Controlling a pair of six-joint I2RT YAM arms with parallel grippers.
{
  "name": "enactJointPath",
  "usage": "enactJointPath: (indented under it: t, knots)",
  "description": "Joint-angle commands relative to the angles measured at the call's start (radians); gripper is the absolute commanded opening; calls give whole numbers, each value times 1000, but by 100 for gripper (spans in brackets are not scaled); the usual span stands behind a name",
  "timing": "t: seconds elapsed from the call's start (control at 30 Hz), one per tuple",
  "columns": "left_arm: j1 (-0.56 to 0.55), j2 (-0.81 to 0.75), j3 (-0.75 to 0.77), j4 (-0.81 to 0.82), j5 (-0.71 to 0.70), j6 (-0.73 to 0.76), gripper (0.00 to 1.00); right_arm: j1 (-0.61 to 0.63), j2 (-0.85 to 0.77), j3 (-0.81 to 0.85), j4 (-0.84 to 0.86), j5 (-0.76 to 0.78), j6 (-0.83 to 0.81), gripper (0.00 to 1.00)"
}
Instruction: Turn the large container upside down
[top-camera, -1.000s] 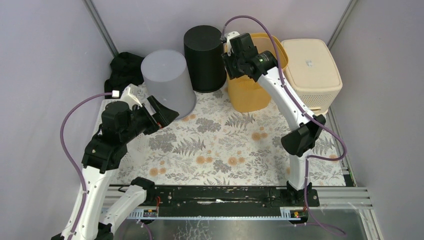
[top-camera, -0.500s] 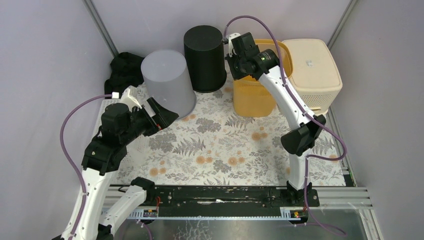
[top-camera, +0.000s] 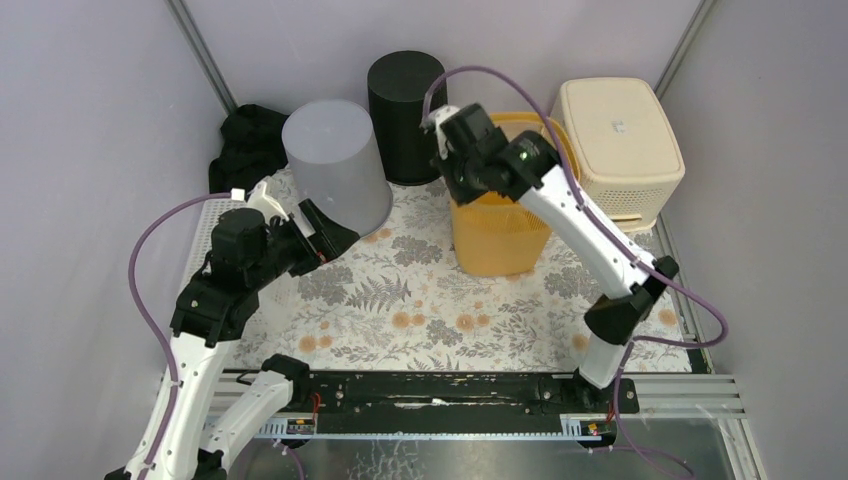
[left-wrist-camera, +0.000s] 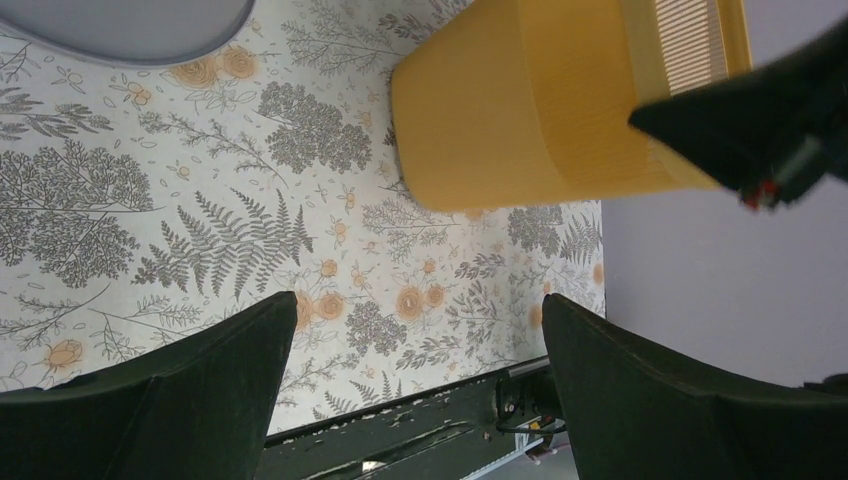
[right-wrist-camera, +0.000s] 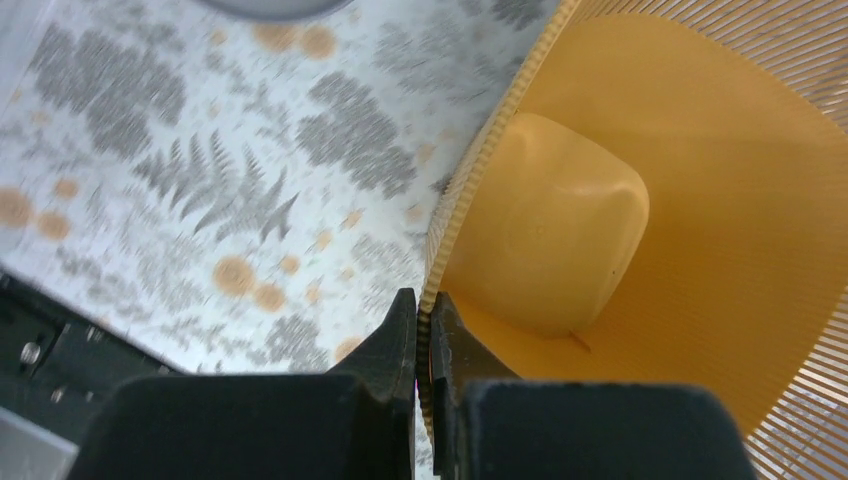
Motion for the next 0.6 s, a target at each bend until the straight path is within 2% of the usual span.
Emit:
enactJointPath:
  t: [0.0, 0.27, 0.37, 0.5, 0.57]
  knots:
    - [4, -19, -27, 50, 12, 3, 100, 120, -139, -121, -6, 43, 89, 0]
    - [4, -16, -50, 70, 20, -1, 100, 242, -253, -293, 11, 66, 182, 1]
    - [4, -9, -50, 77, 25, -1, 100, 251, -255, -311, -4, 73, 188, 10]
    - [4, -9, -48, 78, 25, -1, 100, 254, -246, -296, -39, 79, 200, 29]
    - [5, -11, -50, 78, 23, -1, 100, 254, -228, -271, -66, 84, 210, 34]
